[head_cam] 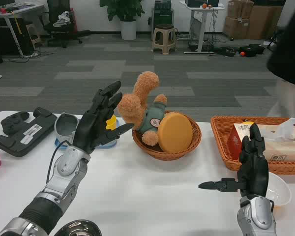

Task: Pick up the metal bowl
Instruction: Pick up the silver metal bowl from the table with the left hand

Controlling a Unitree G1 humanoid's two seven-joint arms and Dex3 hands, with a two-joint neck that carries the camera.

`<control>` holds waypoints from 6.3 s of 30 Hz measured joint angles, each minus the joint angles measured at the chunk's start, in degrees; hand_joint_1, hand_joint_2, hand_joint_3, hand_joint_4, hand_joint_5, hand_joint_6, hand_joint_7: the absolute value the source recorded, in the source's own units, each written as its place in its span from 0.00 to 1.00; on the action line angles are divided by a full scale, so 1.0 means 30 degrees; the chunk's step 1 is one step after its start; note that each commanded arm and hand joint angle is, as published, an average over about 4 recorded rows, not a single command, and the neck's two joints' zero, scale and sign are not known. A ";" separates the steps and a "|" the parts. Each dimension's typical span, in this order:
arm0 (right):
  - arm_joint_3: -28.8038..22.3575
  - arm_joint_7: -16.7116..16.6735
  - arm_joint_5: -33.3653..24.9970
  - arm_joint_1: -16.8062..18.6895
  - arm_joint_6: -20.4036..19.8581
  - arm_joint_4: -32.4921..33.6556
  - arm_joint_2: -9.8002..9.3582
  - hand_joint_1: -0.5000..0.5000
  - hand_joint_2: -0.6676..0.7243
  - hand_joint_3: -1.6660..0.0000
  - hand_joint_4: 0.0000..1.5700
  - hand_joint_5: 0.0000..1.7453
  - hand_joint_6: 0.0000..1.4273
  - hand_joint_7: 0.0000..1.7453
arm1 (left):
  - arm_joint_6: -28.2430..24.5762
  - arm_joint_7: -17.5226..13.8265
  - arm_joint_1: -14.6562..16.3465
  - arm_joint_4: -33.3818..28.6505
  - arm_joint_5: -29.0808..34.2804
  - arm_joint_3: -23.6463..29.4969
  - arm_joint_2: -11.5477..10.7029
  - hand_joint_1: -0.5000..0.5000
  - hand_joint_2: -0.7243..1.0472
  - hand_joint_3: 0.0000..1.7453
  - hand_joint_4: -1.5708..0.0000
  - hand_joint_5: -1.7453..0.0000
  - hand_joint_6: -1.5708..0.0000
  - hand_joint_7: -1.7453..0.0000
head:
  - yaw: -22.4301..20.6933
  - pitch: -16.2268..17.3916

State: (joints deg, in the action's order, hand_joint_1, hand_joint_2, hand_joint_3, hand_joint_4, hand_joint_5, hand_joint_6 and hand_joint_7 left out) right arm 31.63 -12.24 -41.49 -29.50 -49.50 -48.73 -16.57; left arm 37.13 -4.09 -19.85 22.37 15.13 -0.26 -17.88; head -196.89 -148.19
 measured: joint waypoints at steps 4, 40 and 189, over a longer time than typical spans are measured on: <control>-0.0871 0.0000 0.0942 0.0612 0.0048 0.1664 0.0041 0.04 0.91 1.00 0.05 0.00 0.00 0.04 | 0.3397 0.1957 -0.0169 0.1510 0.2309 -0.1821 0.0398 0.00 0.00 0.05 1.00 1.00 1.00 1.00 | -0.0228 -0.1201; -0.2900 0.0050 0.2813 0.1702 -0.0099 0.5021 0.0131 0.04 0.86 1.00 0.05 0.00 0.00 0.04 | 1.0152 0.6247 -0.0367 0.4315 0.7450 -0.4671 0.1196 0.00 0.00 0.05 1.00 1.00 1.00 1.00 | -0.0414 -0.0144; -0.0355 0.0122 0.0983 0.1654 -0.0081 0.2194 -0.1002 0.04 0.86 1.00 0.05 0.00 0.00 0.04 | 1.4853 -0.5430 0.7189 1.4736 2.2523 -2.0851 -0.2155 0.00 0.80 0.03 1.00 1.00 1.00 1.00 | -1.1933 1.1022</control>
State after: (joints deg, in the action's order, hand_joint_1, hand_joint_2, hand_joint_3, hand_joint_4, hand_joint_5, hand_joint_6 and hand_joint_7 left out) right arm 30.57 -11.88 -38.54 -24.54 -49.74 -42.15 -19.58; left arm 81.69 -20.38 1.71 66.58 82.70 -62.81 -24.34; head -232.69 -115.13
